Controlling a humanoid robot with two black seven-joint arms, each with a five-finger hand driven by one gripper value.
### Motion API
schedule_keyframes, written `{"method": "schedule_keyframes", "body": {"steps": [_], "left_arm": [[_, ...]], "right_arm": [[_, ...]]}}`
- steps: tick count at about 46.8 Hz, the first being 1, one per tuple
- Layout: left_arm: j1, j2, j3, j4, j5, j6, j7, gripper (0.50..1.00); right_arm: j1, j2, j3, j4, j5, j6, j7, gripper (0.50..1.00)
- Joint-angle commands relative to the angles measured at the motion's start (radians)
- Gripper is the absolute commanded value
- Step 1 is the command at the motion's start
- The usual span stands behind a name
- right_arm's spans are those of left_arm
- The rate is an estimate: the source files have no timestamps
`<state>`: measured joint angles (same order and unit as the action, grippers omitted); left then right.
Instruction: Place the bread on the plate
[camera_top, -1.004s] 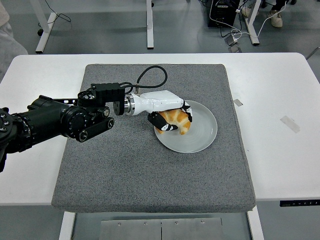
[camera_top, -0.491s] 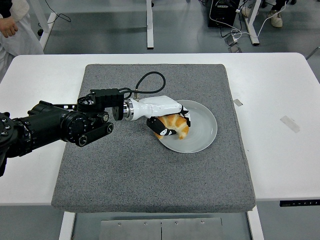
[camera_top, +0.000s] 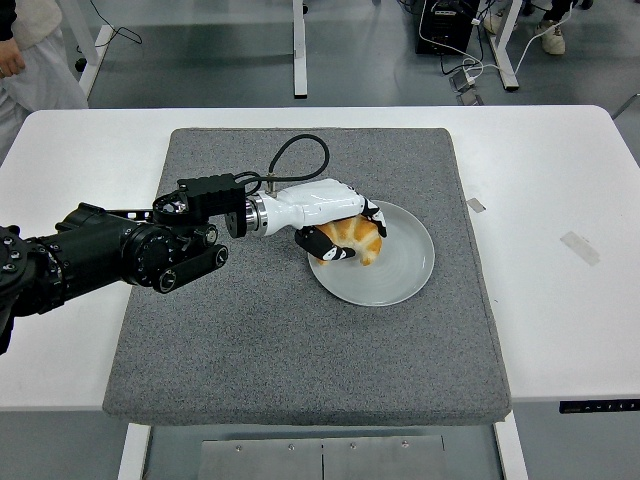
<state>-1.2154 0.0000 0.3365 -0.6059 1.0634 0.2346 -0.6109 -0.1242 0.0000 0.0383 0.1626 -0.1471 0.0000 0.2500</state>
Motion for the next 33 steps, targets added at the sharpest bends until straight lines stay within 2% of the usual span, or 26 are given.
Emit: {"method": "schedule_keyframes", "body": {"steps": [1,8,15,33], "left_arm": [[0.005,0.0,-0.005,0.0,-0.01,0.0,0.0,0.854],[0.008,0.0,-0.016,0.0,-0.02,0.0,0.0,0.917],[0.013,0.0,-0.048,0.0,-0.042,0.0,0.0,0.955],[-0.007,0.0,-0.183,0.001,-0.27,0.0,0.0,0.989]], "right_arm": [[0.0,0.0,0.0,0.0,0.0,0.0,0.0,1.0],[0.0,0.0,0.0,0.0,0.0,0.0,0.0,1.0],[0.0,0.0,0.0,0.0,0.0,0.0,0.0,1.0],[0.0,0.0,0.0,0.0,0.0,0.0,0.0,1.0]]}}
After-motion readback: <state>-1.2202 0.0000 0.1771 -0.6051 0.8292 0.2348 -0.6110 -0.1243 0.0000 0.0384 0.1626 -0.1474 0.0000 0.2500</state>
